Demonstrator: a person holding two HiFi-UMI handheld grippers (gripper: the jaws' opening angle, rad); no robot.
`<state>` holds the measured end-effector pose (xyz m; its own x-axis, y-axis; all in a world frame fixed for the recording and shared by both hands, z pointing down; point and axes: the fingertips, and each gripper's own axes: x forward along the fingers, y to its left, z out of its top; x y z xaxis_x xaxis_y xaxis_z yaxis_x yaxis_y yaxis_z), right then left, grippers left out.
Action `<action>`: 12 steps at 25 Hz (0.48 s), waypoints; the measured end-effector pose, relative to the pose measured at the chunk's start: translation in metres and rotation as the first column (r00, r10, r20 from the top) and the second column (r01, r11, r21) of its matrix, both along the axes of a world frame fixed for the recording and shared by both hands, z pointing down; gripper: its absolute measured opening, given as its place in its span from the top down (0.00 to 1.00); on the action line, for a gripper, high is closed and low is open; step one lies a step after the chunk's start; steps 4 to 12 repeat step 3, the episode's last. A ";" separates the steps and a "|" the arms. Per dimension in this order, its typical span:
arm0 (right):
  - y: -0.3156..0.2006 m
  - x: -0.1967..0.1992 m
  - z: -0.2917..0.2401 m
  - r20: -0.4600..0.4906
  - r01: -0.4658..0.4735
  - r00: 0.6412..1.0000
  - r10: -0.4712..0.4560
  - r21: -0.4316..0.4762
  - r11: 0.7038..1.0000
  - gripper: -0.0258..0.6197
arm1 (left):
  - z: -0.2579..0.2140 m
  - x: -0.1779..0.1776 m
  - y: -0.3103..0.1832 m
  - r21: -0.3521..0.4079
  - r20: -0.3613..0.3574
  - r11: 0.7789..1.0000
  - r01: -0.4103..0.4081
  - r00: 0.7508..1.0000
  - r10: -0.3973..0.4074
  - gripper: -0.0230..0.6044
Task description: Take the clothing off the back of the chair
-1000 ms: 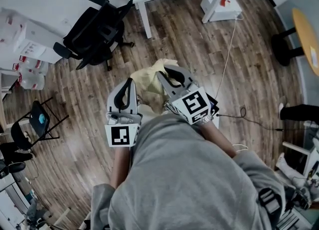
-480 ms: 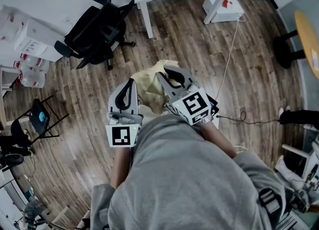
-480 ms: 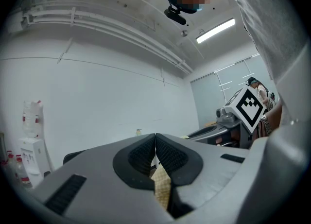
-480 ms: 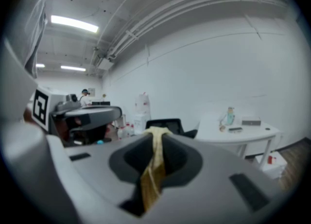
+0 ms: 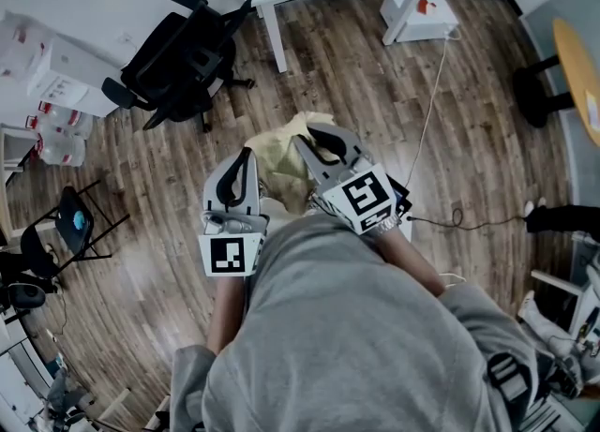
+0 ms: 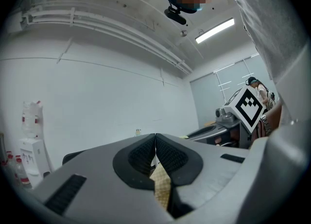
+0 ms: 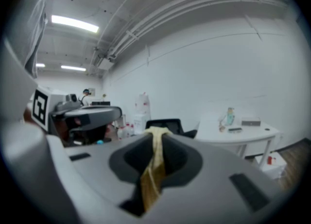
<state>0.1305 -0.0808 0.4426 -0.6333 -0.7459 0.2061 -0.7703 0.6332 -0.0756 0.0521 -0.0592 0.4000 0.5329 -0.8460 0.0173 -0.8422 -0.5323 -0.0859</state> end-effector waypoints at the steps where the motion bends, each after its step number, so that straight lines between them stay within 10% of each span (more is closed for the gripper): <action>1: 0.000 0.000 0.000 0.000 -0.001 1.000 0.001 0.002 1.000 0.86 | 0.000 0.000 0.000 -0.001 0.001 1.000 0.000 1.000 0.000 0.91; 12: 0.000 0.000 -0.001 -0.002 0.000 1.000 0.000 0.004 1.000 0.86 | 0.000 0.000 0.000 -0.003 0.002 1.000 -0.001 1.000 0.001 0.91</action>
